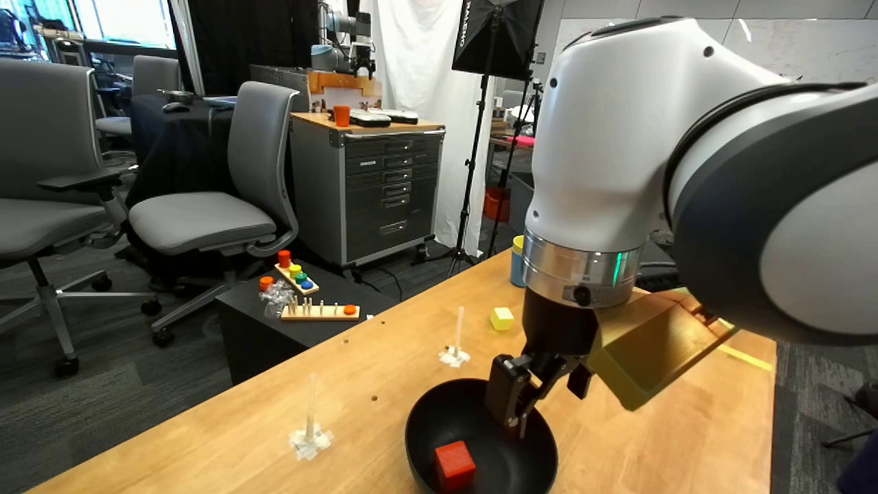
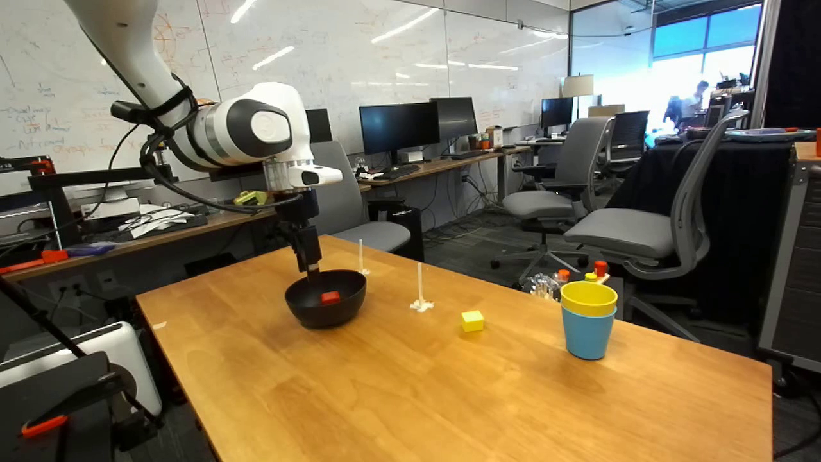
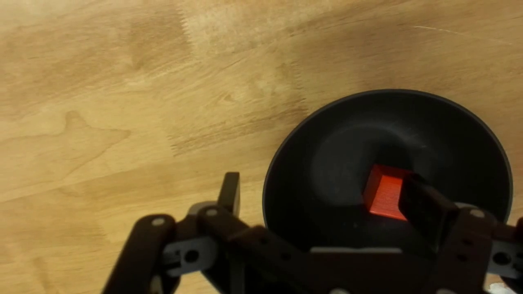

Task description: Pick the orange and yellow cubes and put them in the bowl

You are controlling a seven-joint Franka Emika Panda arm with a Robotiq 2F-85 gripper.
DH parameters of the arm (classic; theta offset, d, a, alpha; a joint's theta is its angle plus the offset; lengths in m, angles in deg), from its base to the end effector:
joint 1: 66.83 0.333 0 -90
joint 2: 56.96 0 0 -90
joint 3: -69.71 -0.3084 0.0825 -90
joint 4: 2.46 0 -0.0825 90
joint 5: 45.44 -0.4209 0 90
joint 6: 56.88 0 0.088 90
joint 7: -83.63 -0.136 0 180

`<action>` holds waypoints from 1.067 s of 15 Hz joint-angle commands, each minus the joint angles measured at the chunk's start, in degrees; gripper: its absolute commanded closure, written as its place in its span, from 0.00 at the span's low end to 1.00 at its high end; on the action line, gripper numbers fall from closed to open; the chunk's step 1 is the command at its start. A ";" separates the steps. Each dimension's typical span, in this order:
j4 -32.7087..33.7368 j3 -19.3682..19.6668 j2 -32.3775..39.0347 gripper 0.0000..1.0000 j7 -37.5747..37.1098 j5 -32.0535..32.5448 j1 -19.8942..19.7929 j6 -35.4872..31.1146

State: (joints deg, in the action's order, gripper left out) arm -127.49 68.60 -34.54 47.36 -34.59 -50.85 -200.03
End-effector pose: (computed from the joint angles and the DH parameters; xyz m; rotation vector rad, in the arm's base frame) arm 0.5430 0.1654 0.1341 3.0063 -0.2713 -0.0321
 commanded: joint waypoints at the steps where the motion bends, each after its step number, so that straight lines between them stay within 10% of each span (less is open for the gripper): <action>1: 0.04 0.35 -0.02 0.00 0.20 -0.28 0.35 0.07; 16: -12.51 6.33 -23.89 0.00 10.09 3.80 -12.85 -5.83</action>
State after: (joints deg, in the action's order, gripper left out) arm -138.23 75.18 -52.29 57.02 -32.61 -61.75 -204.46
